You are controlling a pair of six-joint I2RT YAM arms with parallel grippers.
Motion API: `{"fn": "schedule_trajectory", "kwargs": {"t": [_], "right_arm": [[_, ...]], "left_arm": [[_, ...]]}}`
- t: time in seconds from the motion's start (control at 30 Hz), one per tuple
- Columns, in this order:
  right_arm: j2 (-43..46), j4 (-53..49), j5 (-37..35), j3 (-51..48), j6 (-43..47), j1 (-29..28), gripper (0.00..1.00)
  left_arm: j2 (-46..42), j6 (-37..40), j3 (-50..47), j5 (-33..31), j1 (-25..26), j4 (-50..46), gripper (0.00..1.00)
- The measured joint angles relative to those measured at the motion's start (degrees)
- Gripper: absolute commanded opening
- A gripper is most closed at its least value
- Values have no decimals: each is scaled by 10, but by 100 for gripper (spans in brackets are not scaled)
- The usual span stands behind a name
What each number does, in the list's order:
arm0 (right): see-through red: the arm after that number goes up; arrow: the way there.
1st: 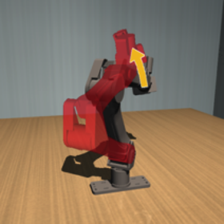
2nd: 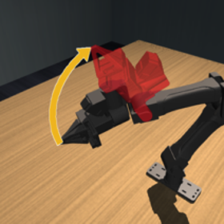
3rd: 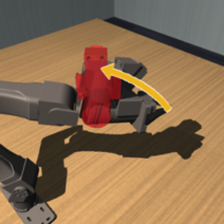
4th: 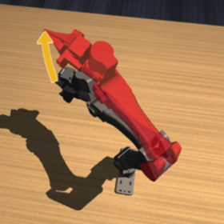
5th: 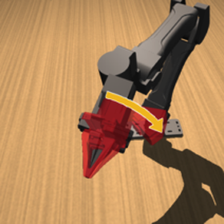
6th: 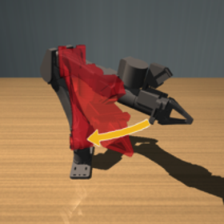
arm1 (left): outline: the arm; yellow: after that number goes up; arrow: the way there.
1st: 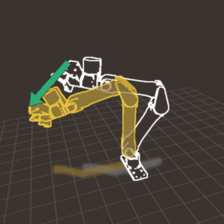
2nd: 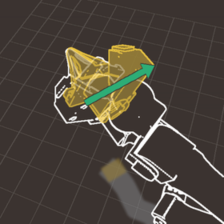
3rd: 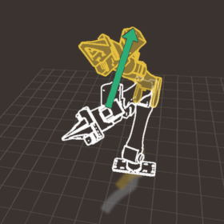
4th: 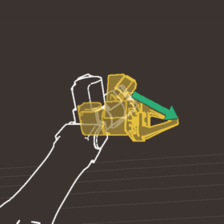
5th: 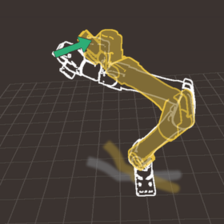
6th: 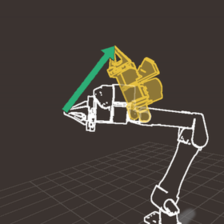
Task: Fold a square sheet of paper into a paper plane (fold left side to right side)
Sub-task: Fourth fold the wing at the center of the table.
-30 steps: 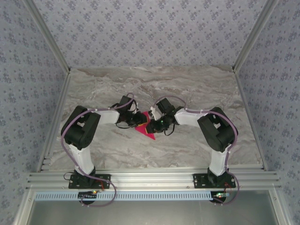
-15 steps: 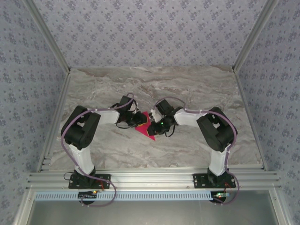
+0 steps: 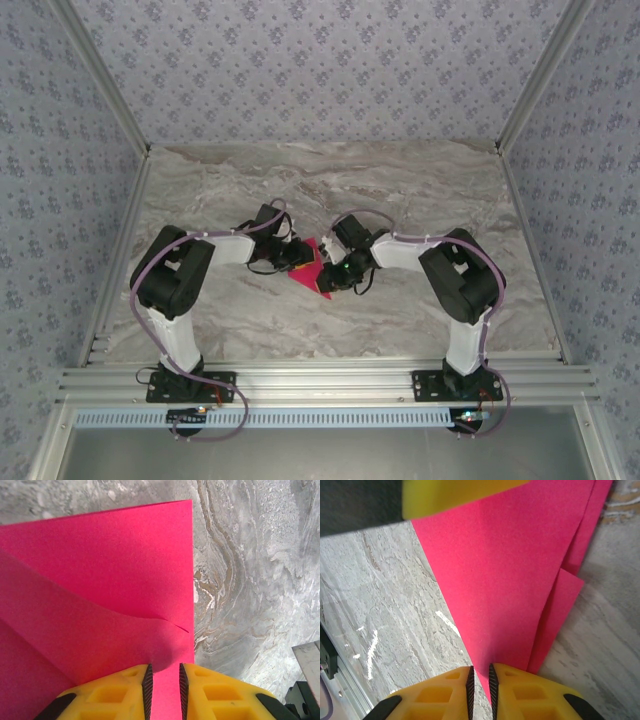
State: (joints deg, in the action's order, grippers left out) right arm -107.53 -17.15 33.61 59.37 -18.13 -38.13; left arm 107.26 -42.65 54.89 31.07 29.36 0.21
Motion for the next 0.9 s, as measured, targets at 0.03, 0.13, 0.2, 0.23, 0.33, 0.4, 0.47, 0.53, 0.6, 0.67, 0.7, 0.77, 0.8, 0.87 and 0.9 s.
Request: {"fn": "schedule_trajectory", "kwargs": {"t": [0.03, 0.13, 0.2, 0.23, 0.33, 0.4, 0.47, 0.53, 0.6, 0.67, 0.7, 0.77, 0.8, 0.87, 0.9], "right_arm": [[1, 1, 0, -3, 0, 0, 21], [8, 7, 0, -13, 0, -1, 20], [14, 11, -2, -22, 0, -3, 21], [18, 12, -3, -27, 0, -4, 21], [30, 17, -5, -43, 0, -6, 20], [37, 20, -6, -52, 0, -6, 20], [44, 22, -7, -61, 0, -6, 21], [52, 21, -9, -71, 0, -6, 20], [60, 19, -9, -80, 0, -6, 20], [67, 13, -9, -87, 0, -6, 20], [70, 7, -9, -90, 0, -6, 20], [77, -7, -9, -95, 2, -6, 20], [82, -17, -9, -97, 2, -6, 20], [96, -43, -12, -102, 2, -6, 20], [106, -62, -13, -107, 2, -6, 20]], "left_arm": [[0, 0, 0, 0, 0, 0, 23], [0, 0, 0, 5, 0, 0, 23], [0, 0, -2, 11, 0, 0, 23], [1, 0, -3, 14, 0, 0, 23], [1, 0, -4, 20, 1, -1, 23], [1, 0, -4, 23, 1, -1, 23], [1, 0, -5, 25, 1, -1, 23], [1, 0, -5, 26, 1, -1, 23], [1, 0, -5, 26, 1, -1, 23], [1, 0, -5, 26, 1, -1, 23], [1, 0, -5, 26, 1, -1, 23], [1, 0, -5, 26, 1, -1, 23], [1, 0, -5, 26, 0, -1, 23], [1, 0, -5, 25, 0, -1, 23], [1, 0, -5, 26, 0, -1, 23]]}}
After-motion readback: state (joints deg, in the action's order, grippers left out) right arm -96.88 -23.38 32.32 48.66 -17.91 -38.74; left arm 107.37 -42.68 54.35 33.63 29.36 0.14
